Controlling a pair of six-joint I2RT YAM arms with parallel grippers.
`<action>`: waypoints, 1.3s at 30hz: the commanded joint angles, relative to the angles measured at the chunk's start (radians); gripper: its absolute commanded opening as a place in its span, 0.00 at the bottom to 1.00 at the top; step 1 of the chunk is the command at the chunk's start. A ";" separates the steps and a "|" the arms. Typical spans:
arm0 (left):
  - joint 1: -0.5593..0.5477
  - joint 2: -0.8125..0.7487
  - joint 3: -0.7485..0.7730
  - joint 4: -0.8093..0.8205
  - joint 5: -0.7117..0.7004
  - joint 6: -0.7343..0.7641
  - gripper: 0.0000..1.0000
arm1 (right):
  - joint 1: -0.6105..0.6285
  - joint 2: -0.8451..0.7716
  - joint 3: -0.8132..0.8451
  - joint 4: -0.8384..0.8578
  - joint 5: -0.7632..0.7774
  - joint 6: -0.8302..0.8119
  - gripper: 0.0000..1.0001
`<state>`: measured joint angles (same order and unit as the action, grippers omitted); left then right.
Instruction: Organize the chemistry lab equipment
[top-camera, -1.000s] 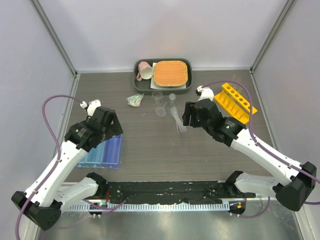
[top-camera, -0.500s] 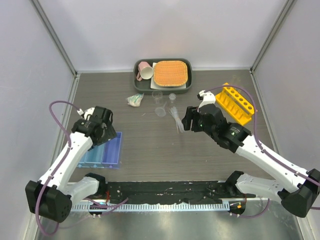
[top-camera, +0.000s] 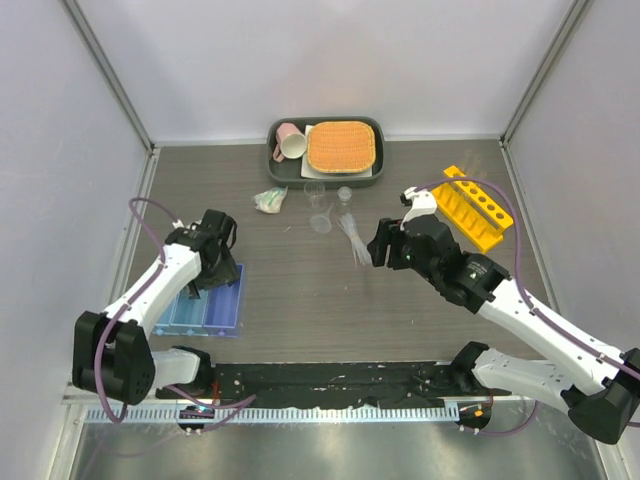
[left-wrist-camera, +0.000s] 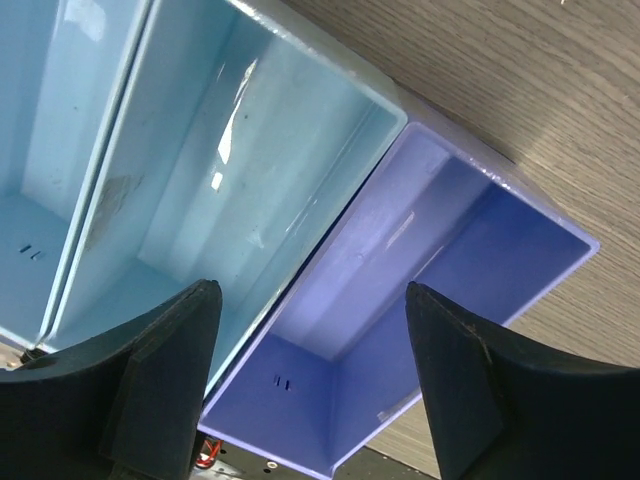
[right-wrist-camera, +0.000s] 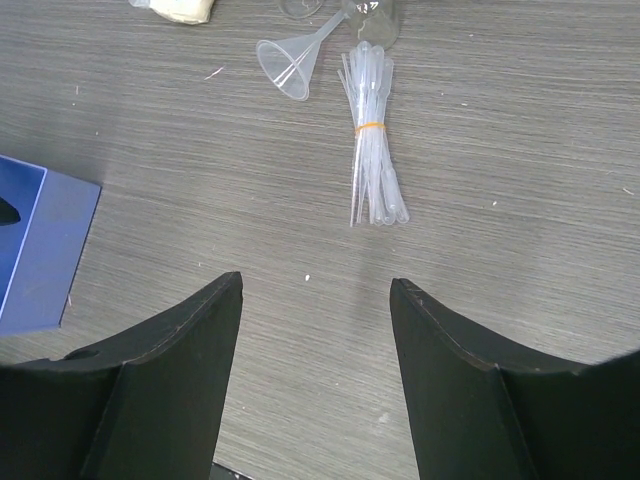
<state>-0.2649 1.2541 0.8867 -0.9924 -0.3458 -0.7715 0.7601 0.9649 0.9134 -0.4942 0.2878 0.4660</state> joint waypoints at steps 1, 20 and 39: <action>0.013 0.046 0.011 0.052 0.002 0.067 0.76 | 0.005 -0.028 -0.008 0.036 -0.003 0.002 0.66; 0.049 0.206 0.055 0.094 0.021 0.167 0.12 | 0.007 -0.022 -0.050 0.062 0.010 0.026 0.66; 0.043 0.380 0.215 0.166 0.048 0.353 0.00 | 0.010 0.051 -0.004 0.011 0.040 -0.026 0.66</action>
<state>-0.2203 1.6043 1.0893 -0.8822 -0.2874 -0.4973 0.7643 0.9989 0.8501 -0.4706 0.2943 0.4755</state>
